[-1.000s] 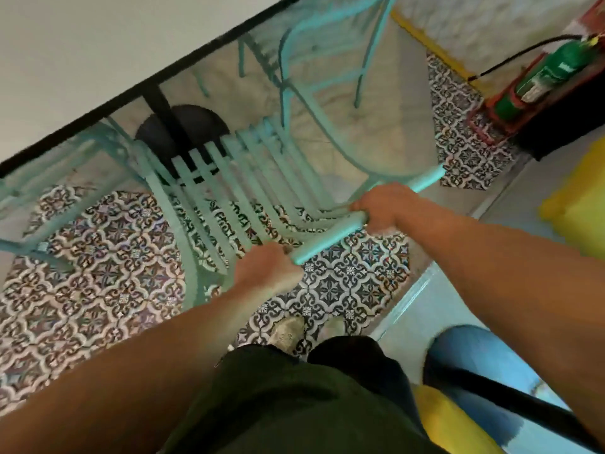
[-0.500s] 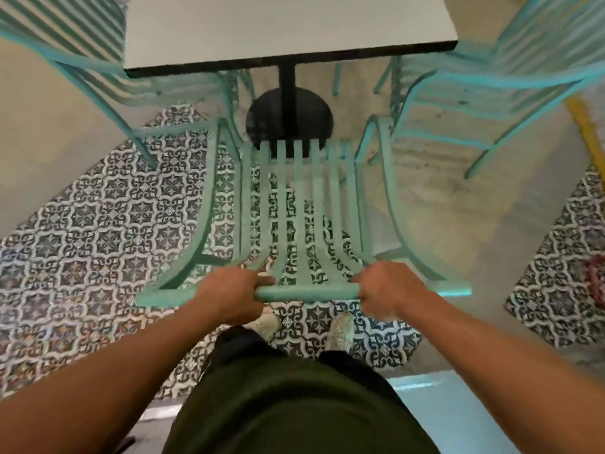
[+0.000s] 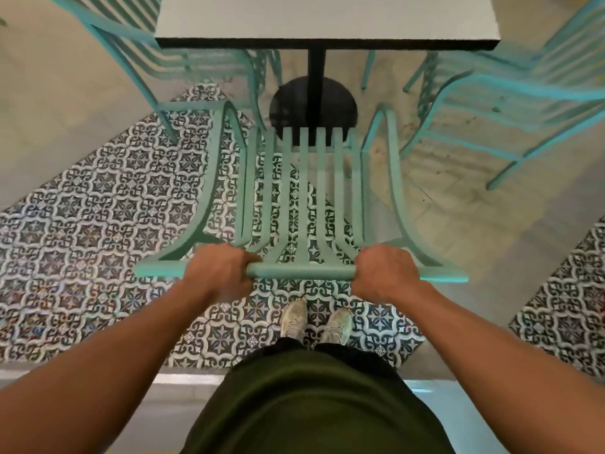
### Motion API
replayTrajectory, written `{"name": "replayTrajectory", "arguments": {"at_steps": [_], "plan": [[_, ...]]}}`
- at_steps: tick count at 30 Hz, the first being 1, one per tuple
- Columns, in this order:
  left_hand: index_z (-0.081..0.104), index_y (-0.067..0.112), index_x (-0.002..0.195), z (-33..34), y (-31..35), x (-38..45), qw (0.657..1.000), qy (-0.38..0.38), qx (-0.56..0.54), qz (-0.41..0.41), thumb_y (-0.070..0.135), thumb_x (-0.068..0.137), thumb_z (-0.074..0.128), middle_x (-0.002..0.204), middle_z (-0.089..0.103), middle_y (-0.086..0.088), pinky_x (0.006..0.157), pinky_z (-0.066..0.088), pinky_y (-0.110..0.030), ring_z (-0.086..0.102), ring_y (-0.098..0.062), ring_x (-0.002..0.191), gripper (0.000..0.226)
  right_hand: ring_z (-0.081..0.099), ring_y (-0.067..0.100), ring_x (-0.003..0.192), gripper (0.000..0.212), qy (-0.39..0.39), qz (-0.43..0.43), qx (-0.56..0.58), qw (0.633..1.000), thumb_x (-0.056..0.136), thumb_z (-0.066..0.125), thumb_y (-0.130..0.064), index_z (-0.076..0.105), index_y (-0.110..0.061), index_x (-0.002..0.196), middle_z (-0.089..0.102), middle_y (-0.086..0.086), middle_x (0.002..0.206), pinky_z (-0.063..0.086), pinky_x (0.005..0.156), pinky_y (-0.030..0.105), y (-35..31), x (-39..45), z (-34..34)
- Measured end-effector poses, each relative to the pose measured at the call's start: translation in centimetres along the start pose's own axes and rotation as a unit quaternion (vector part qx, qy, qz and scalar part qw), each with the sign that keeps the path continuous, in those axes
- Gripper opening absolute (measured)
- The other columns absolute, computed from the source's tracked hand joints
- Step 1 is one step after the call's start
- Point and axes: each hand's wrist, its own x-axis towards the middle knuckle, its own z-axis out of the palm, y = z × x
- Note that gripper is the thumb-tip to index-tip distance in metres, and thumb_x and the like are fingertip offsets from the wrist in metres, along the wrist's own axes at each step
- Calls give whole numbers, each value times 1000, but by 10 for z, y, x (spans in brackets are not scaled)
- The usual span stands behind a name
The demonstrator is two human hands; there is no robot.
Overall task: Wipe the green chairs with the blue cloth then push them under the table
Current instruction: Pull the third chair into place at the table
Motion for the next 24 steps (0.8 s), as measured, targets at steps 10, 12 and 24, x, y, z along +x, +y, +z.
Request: {"name": "replayTrajectory", "arguments": {"at_steps": [10,12,24], "plan": [[66,37,118,-37,-23,62,998,54,-2,20,35,88,57,67,60,13,55,46,-21,57,-8,60,31,58,12,60,15,44,13,-14,999,84,65,-34,63,-19,87,60,-3,70,53,55,26,10,61,-36],[70,35,113,-44,-27,72,998,67,-3,21,34,86,57,67,61,10,61,51,-25,60,-12,63,30,57,12,60,16,52,16,-25,998,84,64,-34,61,-19,83,59,-3,69,51,54,24,12,74,-43],[71,26,108,-71,-39,109,996,82,0,26,31,86,57,68,62,4,55,42,-22,58,-12,63,26,55,14,64,17,74,31,-47,996,83,61,-33,59,-17,89,58,-1,76,35,47,22,17,111,-71]]}}
